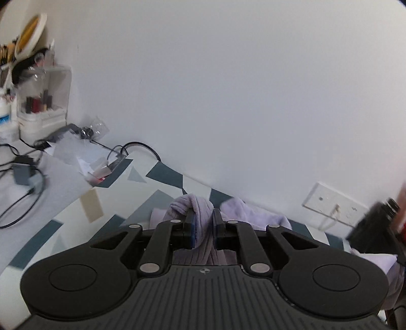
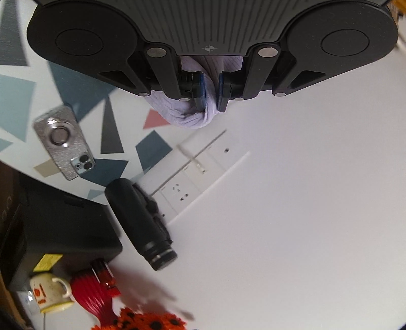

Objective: Fold clothes
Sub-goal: 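Lift the robe edge with both grippers and fold it over the body, then open both grippers and press the folded robe flat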

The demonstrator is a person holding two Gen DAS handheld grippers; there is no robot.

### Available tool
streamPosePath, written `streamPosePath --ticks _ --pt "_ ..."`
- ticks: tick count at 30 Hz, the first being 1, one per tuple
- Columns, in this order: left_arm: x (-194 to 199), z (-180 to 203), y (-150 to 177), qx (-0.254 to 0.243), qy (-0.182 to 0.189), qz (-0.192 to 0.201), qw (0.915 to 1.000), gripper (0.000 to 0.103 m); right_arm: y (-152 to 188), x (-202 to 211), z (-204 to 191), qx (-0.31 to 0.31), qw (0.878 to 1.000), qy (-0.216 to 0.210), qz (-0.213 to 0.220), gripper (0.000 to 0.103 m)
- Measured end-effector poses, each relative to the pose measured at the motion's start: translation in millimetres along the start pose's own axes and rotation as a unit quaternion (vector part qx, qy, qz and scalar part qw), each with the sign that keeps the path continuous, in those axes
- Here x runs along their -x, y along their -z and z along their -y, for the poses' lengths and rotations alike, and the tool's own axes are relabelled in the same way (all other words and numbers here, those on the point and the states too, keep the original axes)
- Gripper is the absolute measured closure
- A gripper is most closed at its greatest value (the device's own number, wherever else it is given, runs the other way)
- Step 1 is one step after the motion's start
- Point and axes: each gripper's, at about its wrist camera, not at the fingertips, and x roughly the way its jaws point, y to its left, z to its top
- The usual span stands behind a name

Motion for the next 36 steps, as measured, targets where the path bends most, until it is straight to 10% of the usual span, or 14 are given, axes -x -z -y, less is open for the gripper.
streamPosePath --ticks 13,18,22,24,30,36 --pt "-168 -33 25 -0.054 -0.05 -0.128 0.9891 0.09 29 -189 14 0.007 0.988 0.141 -0.07 0.093" --pt "-159 -35 9 -0.062 -0.041 -0.137 0.9877 0.073 29 -179 24 -0.058 0.991 0.098 -0.07 0.056" --pt "-119 -34 -3 -0.049 -0.022 -0.137 0.9891 0.068 19 -148 22 -0.119 0.991 0.032 -0.056 0.048" --pt "-96 -30 -3 -0.05 -0.016 -0.138 0.9891 0.042 19 -128 16 -0.114 0.992 0.004 -0.054 0.048" --pt "-69 3 46 -0.128 -0.016 -0.15 0.9802 0.036 43 -81 -1 -0.033 0.996 0.002 -0.081 0.046" --pt "-59 30 88 -0.193 -0.018 -0.166 0.9669 0.036 84 -66 -23 0.154 0.977 0.097 -0.112 0.046"
